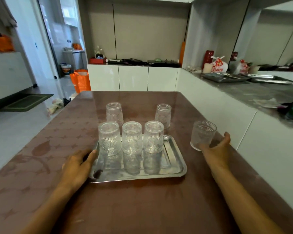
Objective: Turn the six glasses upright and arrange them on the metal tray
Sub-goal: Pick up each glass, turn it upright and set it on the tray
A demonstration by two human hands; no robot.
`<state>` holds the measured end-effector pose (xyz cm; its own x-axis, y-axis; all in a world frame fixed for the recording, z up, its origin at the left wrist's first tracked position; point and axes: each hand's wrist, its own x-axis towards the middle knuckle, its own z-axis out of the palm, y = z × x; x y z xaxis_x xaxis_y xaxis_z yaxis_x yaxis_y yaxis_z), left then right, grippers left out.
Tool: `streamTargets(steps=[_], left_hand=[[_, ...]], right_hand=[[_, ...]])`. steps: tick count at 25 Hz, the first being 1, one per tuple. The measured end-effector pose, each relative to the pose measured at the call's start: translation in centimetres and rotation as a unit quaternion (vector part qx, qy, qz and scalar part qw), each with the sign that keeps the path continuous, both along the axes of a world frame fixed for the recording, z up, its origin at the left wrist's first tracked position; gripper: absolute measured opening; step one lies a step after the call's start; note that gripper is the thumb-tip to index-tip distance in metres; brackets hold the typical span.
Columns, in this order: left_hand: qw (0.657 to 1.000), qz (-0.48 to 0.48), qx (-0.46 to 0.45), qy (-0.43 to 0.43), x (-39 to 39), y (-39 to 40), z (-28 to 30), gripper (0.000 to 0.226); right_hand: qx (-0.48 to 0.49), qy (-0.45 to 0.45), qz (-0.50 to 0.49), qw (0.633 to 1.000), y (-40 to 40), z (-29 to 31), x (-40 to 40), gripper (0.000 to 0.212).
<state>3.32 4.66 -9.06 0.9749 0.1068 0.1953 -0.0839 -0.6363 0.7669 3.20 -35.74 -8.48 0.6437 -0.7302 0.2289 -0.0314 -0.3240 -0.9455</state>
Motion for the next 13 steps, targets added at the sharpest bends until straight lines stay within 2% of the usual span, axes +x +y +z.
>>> streamTargets(steps=[2, 7, 9, 11, 13], left_hand=[[0.999, -0.001, -0.052, 0.007, -0.3, 0.0, 0.3, 0.035], [0.994, -0.014, -0.110, 0.008, -0.6, 0.5, 0.1, 0.022], [0.992, -0.009, -0.122, 0.013, -0.5, 0.6, 0.0, 0.020], [0.991, -0.014, -0.130, 0.020, -0.4, 0.6, -0.1, 0.022], [0.990, -0.013, -0.138, 0.019, -0.2, 0.7, -0.2, 0.023]], right_hand=[[0.010, 0.068, 0.055, 0.996, -0.7, -0.8, 1.2, 0.099], [0.009, 0.067, 0.069, 0.995, -0.6, -0.3, 1.7, 0.087], [0.017, 0.020, 0.094, 0.995, 0.4, 0.6, 0.2, 0.064], [0.002, -0.045, 0.160, 0.986, 1.4, 2.6, -2.0, 0.043], [-0.040, -0.080, 0.249, 0.965, 3.9, 6.3, -4.6, 0.045]])
